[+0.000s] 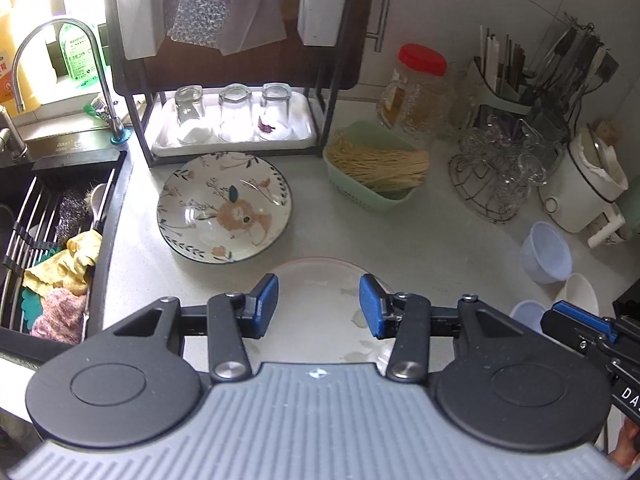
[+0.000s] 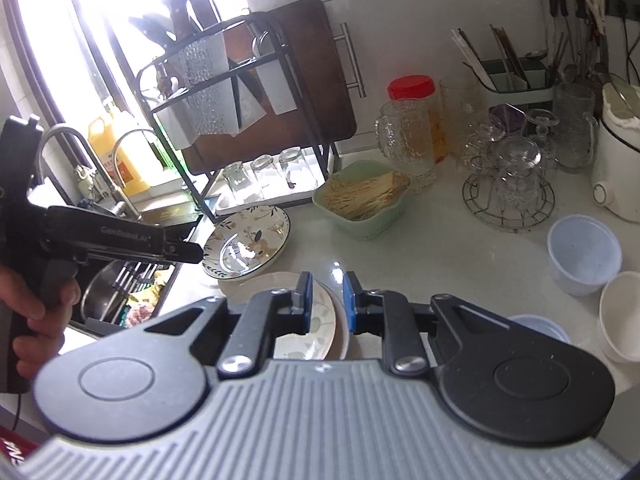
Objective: Organize plates and bowls
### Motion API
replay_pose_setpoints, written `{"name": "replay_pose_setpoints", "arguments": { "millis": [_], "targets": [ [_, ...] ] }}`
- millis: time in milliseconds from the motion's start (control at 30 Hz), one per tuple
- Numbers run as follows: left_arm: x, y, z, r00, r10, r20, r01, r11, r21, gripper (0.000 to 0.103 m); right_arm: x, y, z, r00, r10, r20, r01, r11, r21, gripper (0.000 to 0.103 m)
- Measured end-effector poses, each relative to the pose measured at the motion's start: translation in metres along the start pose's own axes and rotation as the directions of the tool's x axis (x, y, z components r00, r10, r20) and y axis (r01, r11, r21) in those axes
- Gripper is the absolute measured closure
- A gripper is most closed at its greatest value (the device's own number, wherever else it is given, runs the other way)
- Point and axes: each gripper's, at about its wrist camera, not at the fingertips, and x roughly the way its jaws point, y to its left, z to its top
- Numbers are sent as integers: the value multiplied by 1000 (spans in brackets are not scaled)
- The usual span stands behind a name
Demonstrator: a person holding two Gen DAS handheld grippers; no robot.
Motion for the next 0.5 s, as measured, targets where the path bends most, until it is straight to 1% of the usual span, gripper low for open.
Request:
{"name": "replay_pose_setpoints", "arguments": {
  "millis": [67, 133, 200, 300, 367, 433, 500],
  "targets": [
    [6, 10, 6, 1000, -11, -3, 11, 1000, -12, 52, 9, 10, 4, 1000, -12, 0, 12, 999, -38, 83],
    [10, 21, 12, 1000, -21, -4, 21, 1000, -13, 52, 15, 17, 9, 1000, -10, 7, 11, 999, -32, 83],
    [14, 28, 16, 1000, -15, 0, 15, 1000, 4, 51, 23, 24, 13, 1000, -4, 6, 4, 1000, -23, 83],
    [20, 42, 27, 1000, -10, 3, 10, 1000, 17, 46, 38, 35, 17, 1000, 4, -6, -4, 1000, -16, 83],
    [22, 53, 34, 1000, -17, 16, 17, 1000, -8, 42, 46, 43, 20, 1000, 1, -11, -1, 1000, -22, 83],
    [26, 64, 39, 1000, -21, 20, 22, 999, -27, 40, 54, 51, 23, 1000, -3, -8, 2, 999, -40, 83],
    [31, 72, 45, 1000, -19, 19, 19, 1000, -21, 37, 64, 59, 26, 1000, -16, -11, 15, 998, -57, 83]
  ]
}}
